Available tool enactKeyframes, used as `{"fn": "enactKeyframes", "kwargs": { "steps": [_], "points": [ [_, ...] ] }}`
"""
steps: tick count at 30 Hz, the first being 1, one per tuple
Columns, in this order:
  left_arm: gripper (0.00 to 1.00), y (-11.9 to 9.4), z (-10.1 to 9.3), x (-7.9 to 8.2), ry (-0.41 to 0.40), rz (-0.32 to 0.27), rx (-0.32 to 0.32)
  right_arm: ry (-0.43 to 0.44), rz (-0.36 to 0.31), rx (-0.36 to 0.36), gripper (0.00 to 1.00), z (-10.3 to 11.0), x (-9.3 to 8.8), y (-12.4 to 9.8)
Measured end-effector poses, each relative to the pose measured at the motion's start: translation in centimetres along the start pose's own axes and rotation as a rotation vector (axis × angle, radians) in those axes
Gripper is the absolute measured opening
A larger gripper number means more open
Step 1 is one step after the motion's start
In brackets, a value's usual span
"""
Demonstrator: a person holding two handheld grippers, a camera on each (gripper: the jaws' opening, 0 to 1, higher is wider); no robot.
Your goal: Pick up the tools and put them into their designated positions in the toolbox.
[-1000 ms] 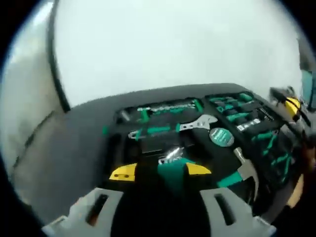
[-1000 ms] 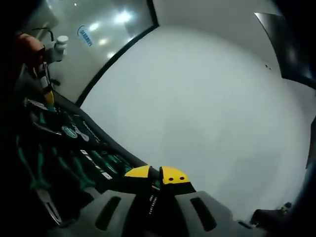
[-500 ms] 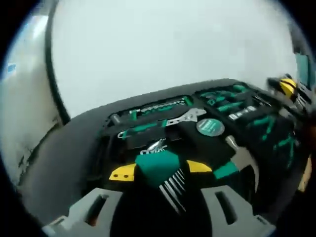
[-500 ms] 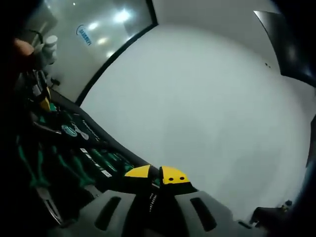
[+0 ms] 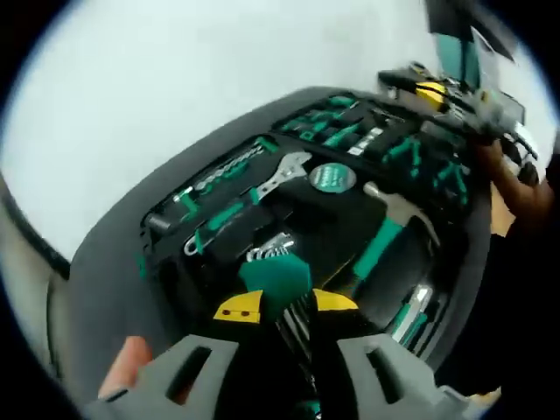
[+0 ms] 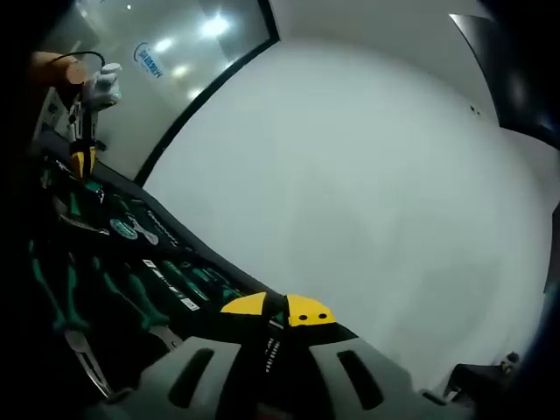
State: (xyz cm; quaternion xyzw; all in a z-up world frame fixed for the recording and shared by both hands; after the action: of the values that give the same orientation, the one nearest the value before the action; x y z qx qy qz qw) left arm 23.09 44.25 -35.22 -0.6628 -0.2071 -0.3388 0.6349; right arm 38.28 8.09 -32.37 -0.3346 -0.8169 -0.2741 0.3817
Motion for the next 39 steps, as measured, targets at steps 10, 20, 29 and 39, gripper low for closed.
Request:
{"fn": "enactKeyframes", "kwargs": {
  "steps": [10, 20, 29, 39],
  "points": [
    [0.28, 2.4, -0.2, -0.1, 0.043, 0.015, -0.086, -0.02, 0.0, 0.022, 0.05, 0.6, 0.1, 0.2],
    [0.27, 4.4, 0.1, 1.8, 0.365, 0.007, -0.305, -0.023, 0.013, 0.018, 0.05, 0.7, 0.0, 0.3],
    [0.13, 4.6, -0.8, 1.9, 0.414, -0.134, -0.545, -0.035, 0.02, 0.026, 0.05, 0.8, -0.1, 0.4],
    [0.14, 0.5, 2.0, -0.5, 0.399, 0.037, -0.275, -0.049, 0.025, 0.032, 0.04, 1.1, -0.2, 0.7]
  ]
}}
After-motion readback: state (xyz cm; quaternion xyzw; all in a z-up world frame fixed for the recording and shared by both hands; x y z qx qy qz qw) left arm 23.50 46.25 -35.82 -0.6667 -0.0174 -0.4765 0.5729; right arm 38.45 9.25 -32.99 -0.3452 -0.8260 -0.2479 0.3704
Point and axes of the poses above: the point that each gripper's makers call its tool centre point, and the gripper's own axes: y roughly forward along the fingers, z roughly to its left, x roughly out of its top, the point moved 4 cm from there along -y, roughly backward along the fingers, and after that the axes turned 4 degrees about -y, right-handed, at the moved point
